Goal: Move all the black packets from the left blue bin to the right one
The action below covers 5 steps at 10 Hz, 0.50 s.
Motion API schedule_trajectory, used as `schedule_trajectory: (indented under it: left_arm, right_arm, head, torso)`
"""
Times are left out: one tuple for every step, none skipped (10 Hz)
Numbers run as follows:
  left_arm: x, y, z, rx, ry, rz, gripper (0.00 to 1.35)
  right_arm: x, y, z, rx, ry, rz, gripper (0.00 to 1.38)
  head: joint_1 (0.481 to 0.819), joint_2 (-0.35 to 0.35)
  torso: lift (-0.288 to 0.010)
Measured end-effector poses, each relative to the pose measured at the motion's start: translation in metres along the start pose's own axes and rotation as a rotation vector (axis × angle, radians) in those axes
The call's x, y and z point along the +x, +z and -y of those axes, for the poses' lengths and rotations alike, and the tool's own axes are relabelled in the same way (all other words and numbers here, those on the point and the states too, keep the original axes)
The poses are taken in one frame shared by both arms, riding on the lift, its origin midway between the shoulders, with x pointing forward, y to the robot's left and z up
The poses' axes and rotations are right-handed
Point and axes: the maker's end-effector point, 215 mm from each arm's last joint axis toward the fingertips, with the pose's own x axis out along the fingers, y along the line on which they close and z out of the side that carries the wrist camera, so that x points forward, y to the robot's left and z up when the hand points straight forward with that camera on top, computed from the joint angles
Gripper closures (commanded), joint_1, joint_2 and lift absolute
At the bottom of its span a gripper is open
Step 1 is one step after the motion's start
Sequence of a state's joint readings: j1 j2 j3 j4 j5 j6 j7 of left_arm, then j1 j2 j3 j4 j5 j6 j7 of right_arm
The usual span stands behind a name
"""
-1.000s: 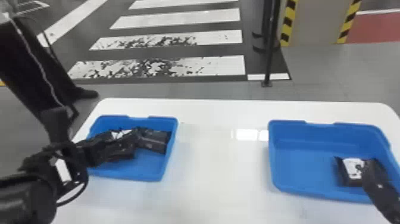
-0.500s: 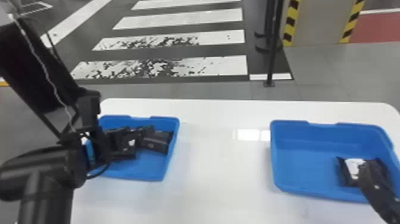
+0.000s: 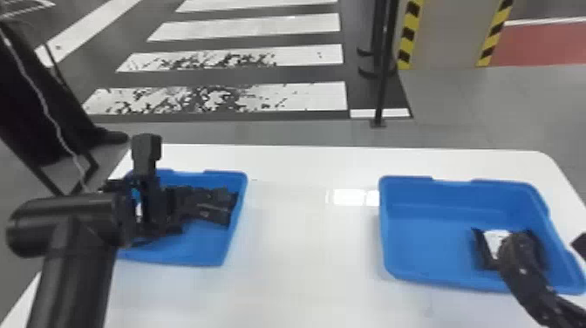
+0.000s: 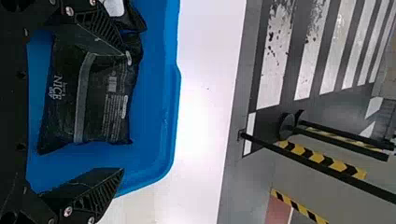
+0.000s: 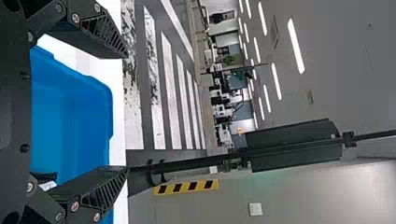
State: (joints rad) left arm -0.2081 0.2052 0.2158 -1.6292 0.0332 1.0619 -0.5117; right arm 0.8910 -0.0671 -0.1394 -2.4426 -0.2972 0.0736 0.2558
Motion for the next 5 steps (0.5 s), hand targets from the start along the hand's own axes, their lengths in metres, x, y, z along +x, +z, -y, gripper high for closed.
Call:
schedule_trajectory:
  left_arm:
    - [0.002,-0.007,0.000,-0.004,0.008,-0.024,0.15]
    - [0.002,-0.010,-0.001,-0.006,0.018,-0.040,0.15]
    - [0.002,-0.013,-0.004,-0.006,0.035,-0.055,0.14]
    - [0.005,-0.015,-0.007,-0.007,0.050,-0.070,0.15]
    - [0.009,-0.017,-0.011,-0.010,0.062,-0.086,0.15]
  right_arm:
    - [0.000,-0.002,0.000,0.005,0.001,-0.004,0.19]
    - [0.000,-0.005,0.000,0.010,0.001,-0.009,0.19]
    - [0.001,-0.007,-0.001,0.017,0.003,-0.014,0.19]
    - [0.001,-0.010,-0.002,0.023,0.006,-0.020,0.19]
    - [0.002,-0.012,-0.002,0.028,0.008,-0.023,0.19]
  head:
    - [0.695,0.126]
    - [0.695,0.127]
    - [0.695,0.131]
    - [0.695,0.137]
    - [0.695,0.141]
  torso:
    - [-0.144]
    - [-0.144]
    - [-0.144]
    - [-0.144]
    - [-0.144]
